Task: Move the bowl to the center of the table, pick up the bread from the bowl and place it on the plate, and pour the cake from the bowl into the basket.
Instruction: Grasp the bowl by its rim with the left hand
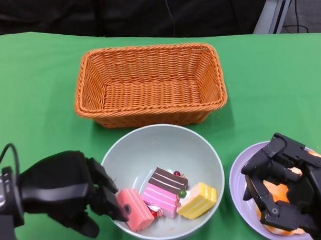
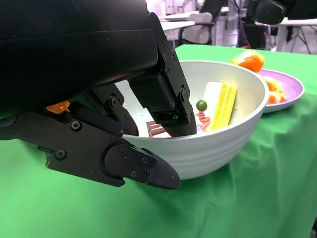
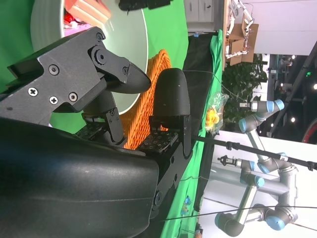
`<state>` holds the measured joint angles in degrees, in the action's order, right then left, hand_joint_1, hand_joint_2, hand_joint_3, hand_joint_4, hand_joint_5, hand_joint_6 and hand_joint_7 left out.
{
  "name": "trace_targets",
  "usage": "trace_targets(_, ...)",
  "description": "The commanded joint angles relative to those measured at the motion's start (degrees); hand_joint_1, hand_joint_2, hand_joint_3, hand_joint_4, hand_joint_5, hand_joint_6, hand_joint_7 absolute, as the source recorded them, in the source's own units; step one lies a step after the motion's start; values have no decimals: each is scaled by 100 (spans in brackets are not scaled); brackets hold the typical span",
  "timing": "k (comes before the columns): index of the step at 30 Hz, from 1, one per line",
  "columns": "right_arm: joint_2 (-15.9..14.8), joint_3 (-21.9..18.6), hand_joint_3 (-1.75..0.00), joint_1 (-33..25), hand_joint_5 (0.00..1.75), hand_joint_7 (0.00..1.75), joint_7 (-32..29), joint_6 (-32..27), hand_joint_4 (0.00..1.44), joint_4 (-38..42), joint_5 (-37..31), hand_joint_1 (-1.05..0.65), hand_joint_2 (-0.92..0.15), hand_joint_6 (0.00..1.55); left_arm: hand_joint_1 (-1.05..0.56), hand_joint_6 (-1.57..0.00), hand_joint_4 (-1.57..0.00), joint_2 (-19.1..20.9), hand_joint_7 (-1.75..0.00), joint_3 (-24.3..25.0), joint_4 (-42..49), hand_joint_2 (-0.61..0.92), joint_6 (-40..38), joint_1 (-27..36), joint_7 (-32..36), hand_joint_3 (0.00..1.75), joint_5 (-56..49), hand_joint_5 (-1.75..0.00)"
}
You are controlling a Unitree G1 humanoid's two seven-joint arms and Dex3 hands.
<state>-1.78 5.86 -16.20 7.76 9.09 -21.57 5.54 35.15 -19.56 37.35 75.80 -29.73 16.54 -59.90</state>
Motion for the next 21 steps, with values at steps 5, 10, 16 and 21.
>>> trace_targets(5, 80, 50, -107, -38, 160, 132, -58, 74, 69, 40, -40, -3, -57, 65, -58, -107, -122, 4, -3, -533, 326, 92, -75, -391, -7, 6, 68, -9)
trace_targets(10, 90, 64, -108, -49, 159, 131, -95, 29, 69, 1, -91, -3, -57, 65, -58, -110, -126, -62, -4, -723, 433, 92, -174, -496, 129, 4, 41, -12)
trace_targets(16, 116, 62, -109, -39, 158, 129, -50, 57, 70, 73, -21, -3, -57, 66, -60, -119, -127, -124, -9, -1029, 524, 92, -473, -602, 141, 4, -74, -18)
trace_targets(21, 78, 62, -108, -43, 156, 127, -49, -22, 70, 31, -71, -3, -58, 67, -60, -113, -103, -134, -19, -1220, 541, 92, -659, -632, 124, 5, -62, -64)
